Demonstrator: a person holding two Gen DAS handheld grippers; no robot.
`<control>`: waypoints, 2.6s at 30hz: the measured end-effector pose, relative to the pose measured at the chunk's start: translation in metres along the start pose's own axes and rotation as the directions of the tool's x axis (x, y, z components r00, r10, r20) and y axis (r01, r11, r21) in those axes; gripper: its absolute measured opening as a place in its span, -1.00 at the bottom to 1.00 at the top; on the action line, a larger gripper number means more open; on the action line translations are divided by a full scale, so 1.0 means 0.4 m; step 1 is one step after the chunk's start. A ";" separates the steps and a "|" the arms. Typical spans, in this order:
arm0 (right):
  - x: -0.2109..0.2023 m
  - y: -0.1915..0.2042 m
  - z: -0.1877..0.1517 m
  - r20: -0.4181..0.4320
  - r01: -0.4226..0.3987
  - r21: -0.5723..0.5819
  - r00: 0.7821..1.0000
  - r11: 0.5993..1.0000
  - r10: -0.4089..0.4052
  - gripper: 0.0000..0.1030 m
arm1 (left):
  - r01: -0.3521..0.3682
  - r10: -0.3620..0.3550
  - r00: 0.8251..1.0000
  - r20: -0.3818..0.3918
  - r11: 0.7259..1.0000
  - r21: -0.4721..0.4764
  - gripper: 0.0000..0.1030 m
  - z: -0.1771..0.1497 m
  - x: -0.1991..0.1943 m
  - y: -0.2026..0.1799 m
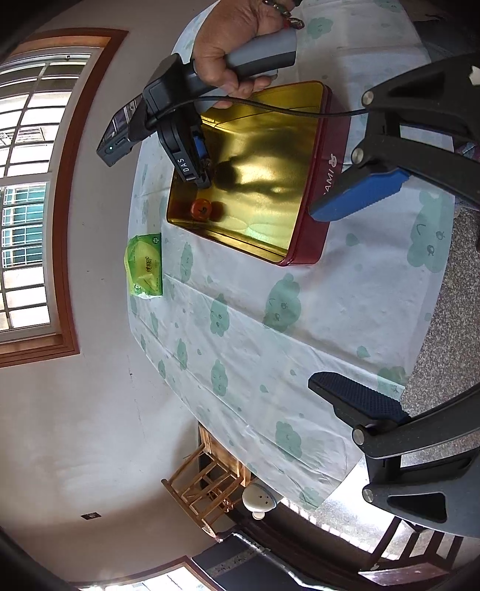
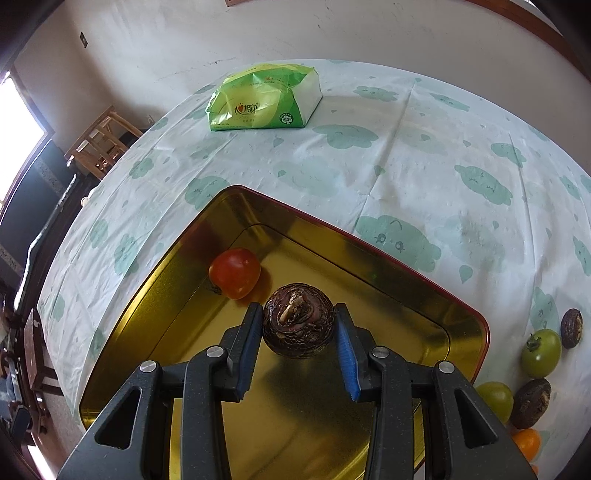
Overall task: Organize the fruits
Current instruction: 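Carry the brown fruit into the gold tray and open the right gripper, then move the left gripper back toward the orange among the fruits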
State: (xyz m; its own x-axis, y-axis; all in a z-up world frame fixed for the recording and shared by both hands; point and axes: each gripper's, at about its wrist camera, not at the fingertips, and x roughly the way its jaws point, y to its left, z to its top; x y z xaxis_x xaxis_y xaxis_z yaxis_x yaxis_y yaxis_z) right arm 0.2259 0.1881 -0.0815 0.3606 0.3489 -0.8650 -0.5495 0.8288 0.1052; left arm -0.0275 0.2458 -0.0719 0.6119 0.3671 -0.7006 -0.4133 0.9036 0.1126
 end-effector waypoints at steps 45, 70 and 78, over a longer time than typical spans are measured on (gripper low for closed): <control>-0.274 0.067 -0.238 0.331 -0.043 -0.121 0.940 0.992 0.081 -0.22 | -0.026 0.024 0.999 0.039 0.999 0.043 0.59 0.000 -0.066 -0.043; -0.546 -0.623 -0.783 0.274 0.314 0.393 0.858 0.864 -0.436 -0.22 | 0.344 -0.346 0.937 -0.054 0.881 0.324 0.68 0.032 -0.158 -0.443; -0.548 -0.743 -0.795 0.250 0.290 0.468 0.862 0.835 -0.440 -0.22 | 0.453 -0.436 0.891 -0.130 0.828 0.329 0.65 0.114 -0.066 -0.596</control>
State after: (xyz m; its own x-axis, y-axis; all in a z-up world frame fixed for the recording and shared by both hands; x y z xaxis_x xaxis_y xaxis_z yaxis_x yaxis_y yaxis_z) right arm 0.0704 -0.2737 -0.0793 0.7414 0.0457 -0.6695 -0.0017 0.9978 0.0661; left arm 0.0857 0.0307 -0.0482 0.6375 -0.0955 -0.7645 0.1571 0.9876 0.0077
